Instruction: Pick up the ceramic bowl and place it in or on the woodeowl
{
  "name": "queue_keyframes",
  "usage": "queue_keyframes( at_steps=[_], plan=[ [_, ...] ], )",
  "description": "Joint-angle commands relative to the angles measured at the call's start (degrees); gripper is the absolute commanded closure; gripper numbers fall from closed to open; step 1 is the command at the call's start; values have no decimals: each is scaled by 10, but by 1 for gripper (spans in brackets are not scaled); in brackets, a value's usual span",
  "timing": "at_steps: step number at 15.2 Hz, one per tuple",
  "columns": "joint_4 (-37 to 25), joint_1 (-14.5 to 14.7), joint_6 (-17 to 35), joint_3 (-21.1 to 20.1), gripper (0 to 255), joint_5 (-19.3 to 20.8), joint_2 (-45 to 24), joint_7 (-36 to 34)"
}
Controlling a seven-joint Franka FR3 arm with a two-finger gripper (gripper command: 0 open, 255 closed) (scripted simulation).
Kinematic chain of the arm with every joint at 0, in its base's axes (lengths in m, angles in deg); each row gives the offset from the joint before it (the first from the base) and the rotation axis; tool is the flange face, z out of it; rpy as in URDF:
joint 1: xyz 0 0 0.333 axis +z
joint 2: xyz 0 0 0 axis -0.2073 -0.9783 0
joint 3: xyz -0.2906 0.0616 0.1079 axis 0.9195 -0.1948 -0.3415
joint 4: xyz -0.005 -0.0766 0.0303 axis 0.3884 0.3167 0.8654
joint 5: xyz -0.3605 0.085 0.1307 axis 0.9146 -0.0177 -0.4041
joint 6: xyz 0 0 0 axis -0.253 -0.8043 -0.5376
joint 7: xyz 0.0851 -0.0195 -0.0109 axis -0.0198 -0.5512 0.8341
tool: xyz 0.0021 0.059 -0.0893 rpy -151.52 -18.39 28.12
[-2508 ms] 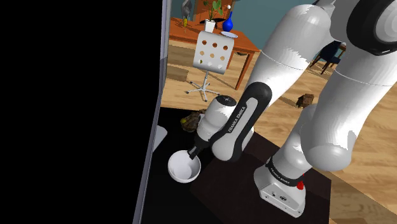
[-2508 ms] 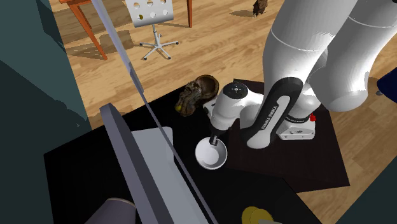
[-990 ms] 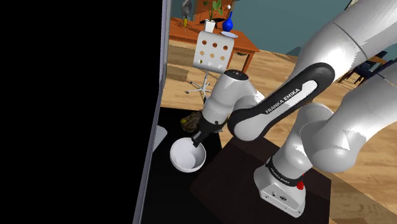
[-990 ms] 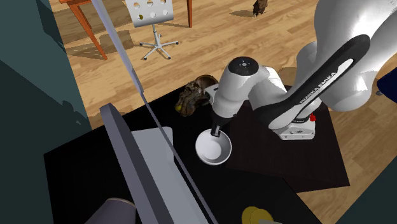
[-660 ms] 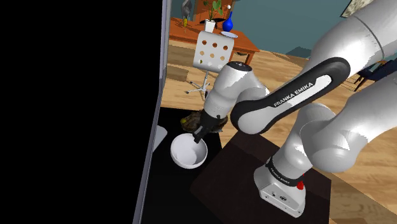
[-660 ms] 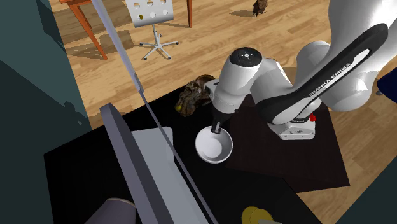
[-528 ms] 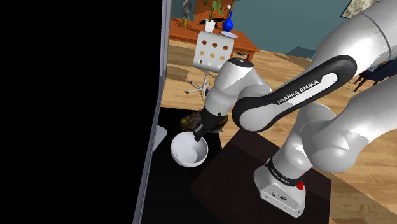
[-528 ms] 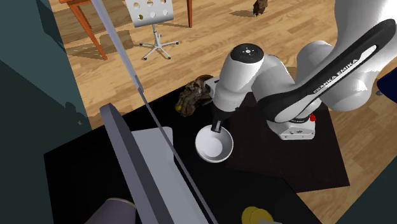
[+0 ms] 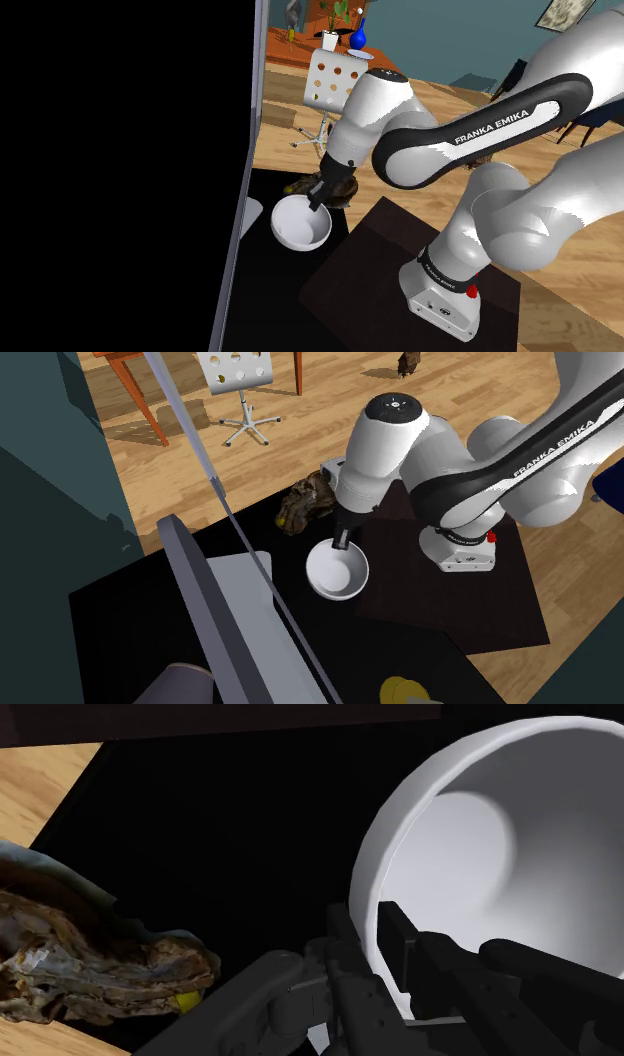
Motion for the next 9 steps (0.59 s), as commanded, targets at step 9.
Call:
queue_keyframes(
  at_steps=[9],
  plan=[
    [-52, -90, -27, 127, 255, 57, -32, 161]
  ],
)
